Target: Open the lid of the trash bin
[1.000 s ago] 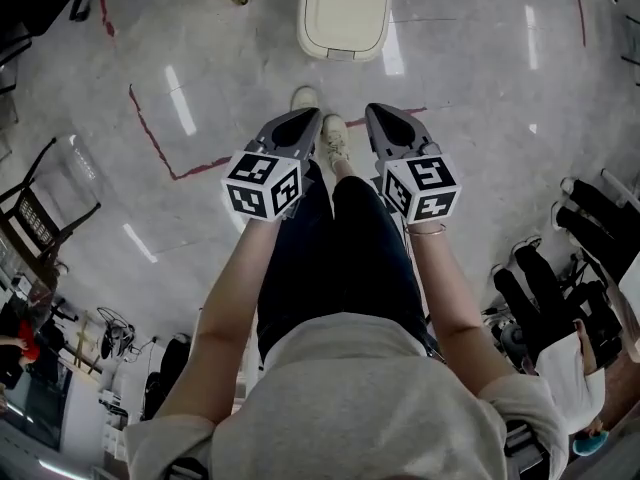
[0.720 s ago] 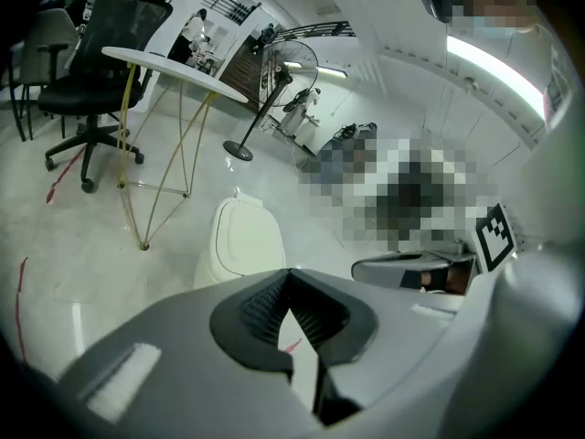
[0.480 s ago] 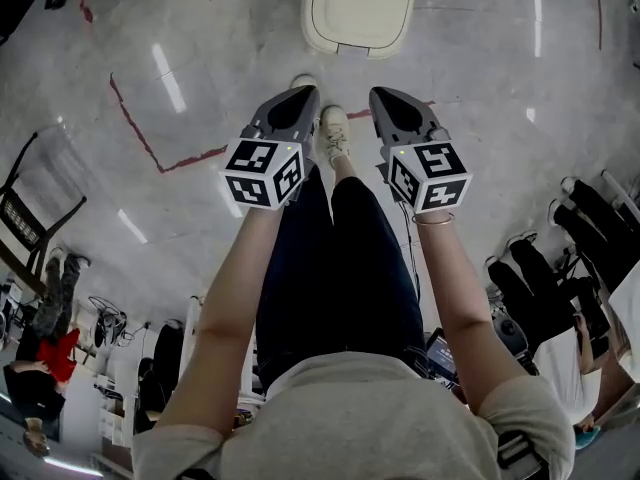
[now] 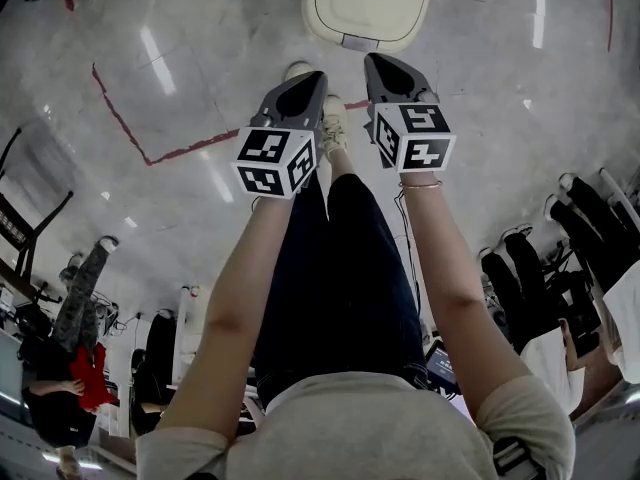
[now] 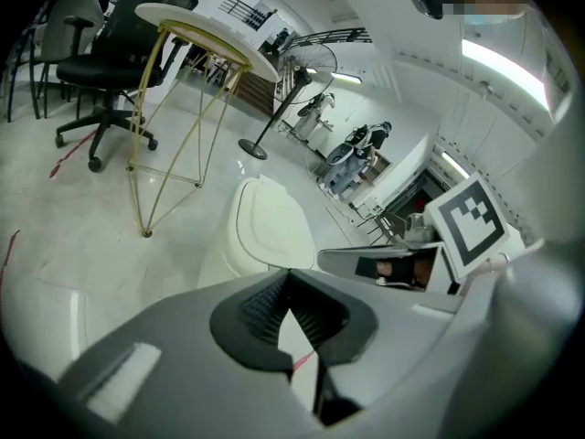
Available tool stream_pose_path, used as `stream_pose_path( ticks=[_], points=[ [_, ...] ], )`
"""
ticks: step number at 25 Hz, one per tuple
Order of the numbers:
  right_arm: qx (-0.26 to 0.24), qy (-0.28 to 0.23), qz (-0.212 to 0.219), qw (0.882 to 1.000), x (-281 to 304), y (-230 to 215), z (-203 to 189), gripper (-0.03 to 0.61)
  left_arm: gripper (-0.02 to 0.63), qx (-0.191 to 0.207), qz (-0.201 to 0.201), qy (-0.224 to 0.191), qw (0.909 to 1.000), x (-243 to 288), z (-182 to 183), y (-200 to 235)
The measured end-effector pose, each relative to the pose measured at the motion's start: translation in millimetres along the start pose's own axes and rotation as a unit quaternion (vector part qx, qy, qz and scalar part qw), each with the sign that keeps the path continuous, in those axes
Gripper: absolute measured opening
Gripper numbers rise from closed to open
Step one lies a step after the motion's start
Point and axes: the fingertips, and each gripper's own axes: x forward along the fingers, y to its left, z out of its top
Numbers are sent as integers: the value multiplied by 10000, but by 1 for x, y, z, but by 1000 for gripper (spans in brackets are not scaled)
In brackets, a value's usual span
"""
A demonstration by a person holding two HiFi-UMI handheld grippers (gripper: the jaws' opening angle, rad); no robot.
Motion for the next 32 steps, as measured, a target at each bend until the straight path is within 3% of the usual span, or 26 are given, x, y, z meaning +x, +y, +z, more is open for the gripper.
stream_pose_path(
  ticks=[4, 9, 12, 25, 32],
  points=[
    [-30, 187, -97, 9998, 27, -6, -12, 6, 8, 496, -42, 20, 9988, 12, -6, 2],
    [-123, 346, -132, 9992, 44, -12, -25, 8, 8, 682, 58, 133, 9976, 25, -11, 7],
    [-337, 505, -211, 9979, 48, -20, -32, 6, 8, 653, 95, 193, 9976, 33, -13, 9],
    [-28, 802, -364, 9961, 51, -31, -49, 8, 9, 483, 65, 394, 9980, 40, -26, 11],
    [-150, 1034, -565, 9929, 56, -29, -52, 8, 8, 606, 155, 325, 9975, 37, -21, 12]
  ],
)
